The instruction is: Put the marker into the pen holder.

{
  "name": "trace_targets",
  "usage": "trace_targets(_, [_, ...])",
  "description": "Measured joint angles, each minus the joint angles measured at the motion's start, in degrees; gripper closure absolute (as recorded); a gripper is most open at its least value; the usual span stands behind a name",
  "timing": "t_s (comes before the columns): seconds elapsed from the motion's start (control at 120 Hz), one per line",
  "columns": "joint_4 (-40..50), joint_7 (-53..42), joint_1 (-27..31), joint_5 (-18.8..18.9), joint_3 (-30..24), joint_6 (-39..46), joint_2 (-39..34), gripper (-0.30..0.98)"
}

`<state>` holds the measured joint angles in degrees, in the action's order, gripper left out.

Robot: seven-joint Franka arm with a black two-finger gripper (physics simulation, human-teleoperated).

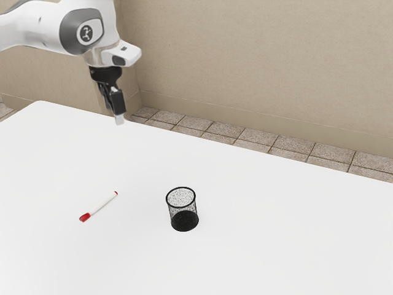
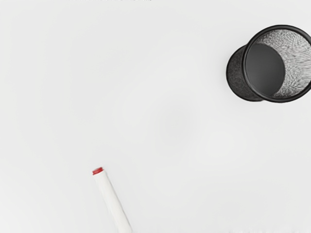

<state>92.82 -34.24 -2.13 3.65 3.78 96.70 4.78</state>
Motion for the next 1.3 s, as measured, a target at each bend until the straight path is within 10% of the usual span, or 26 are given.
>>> trace_targets(0.633, [11.2,0.8,2.7,-7.3,4.0,6.9,-2.7,0.0])
trace_targets(0.808, [19.3,5.7,3.0,-1.7,5.6,13.3,-3.4,0.01])
trace_targets(1.3, [25.6,17.5,3.8,3.0,5.8,35.1,8.9,0.5])
